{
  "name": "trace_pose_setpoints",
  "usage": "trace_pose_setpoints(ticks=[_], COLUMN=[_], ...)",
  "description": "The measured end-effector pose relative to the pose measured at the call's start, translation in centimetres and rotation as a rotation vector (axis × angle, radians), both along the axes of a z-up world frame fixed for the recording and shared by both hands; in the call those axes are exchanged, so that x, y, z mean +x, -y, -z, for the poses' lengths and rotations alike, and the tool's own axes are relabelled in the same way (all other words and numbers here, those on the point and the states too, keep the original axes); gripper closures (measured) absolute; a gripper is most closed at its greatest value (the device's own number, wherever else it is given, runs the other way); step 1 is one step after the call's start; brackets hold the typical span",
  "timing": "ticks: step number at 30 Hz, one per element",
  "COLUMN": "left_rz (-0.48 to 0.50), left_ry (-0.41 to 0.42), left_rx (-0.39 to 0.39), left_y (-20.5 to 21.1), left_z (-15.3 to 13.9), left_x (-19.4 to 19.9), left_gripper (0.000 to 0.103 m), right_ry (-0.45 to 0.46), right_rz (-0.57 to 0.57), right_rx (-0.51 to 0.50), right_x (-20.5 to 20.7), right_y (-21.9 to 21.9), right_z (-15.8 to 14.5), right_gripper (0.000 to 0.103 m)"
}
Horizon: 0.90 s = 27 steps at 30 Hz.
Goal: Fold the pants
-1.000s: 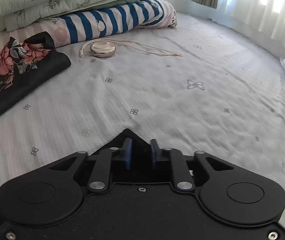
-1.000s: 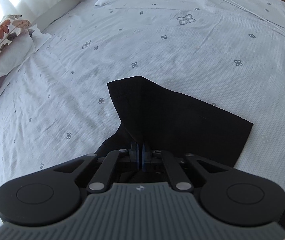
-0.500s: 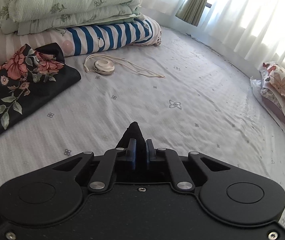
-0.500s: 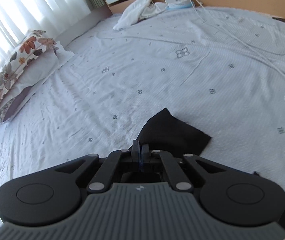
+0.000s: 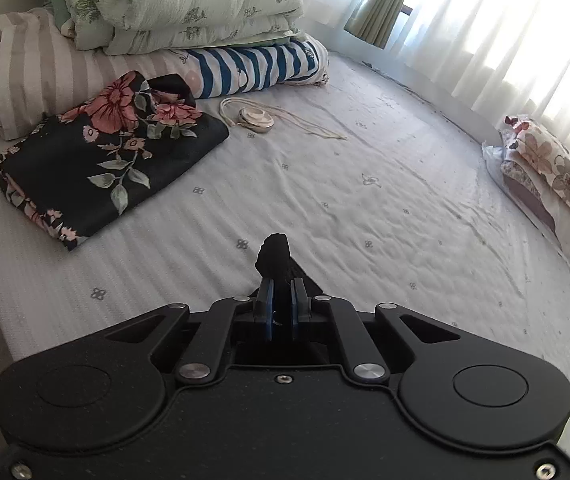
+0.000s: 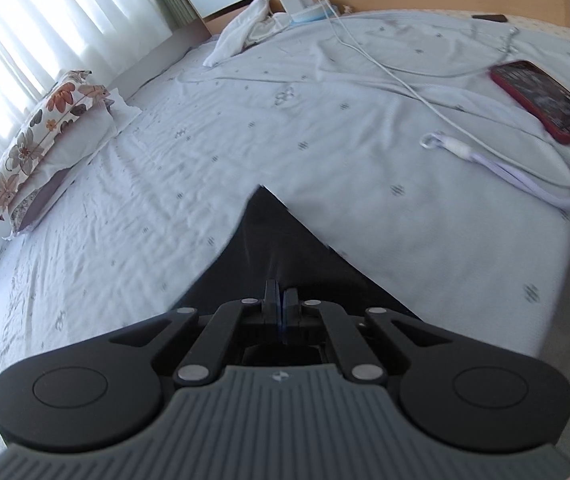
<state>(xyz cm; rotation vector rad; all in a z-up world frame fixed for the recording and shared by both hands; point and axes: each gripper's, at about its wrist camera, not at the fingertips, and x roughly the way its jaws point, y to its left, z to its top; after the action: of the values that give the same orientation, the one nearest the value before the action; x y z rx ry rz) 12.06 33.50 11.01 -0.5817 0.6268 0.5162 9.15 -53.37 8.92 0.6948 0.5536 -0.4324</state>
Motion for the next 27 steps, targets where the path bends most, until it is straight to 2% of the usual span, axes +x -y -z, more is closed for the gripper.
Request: trace_pose_setpoints(ticks=[10, 17, 23, 27], left_rz=[-0.011, -0.035, -0.051, -0.031], left_ry=[-0.038, -0.092, -0.097, -0.131], left_rx=[0.015, 0.027, 0.01, 0.047], left_y=[-0.1, -0.7, -1.5, -1.2], left_z=[1.4, 3.2, 3.7, 4.2], left_x=[-4.0, -5.0, -5.7, -5.2], left_gripper=[0.095, 0.095, 0.095, 0.094], right_ry=[-0.011, -0.049, -0.072, -0.094], right_rz=[0.001, -0.011, -0.009, -0.008], right_rx=[-0.011, -0.011, -0.042, -0.062], right_x=[-6.5, -7.8, -9.1, -9.9], right_y=[-0.1, -0.5, -0.5, 0.0], right_z=[2.5, 4.2, 4.0, 4.0], right_gripper=[0.1, 0.1, 0.101, 0.101])
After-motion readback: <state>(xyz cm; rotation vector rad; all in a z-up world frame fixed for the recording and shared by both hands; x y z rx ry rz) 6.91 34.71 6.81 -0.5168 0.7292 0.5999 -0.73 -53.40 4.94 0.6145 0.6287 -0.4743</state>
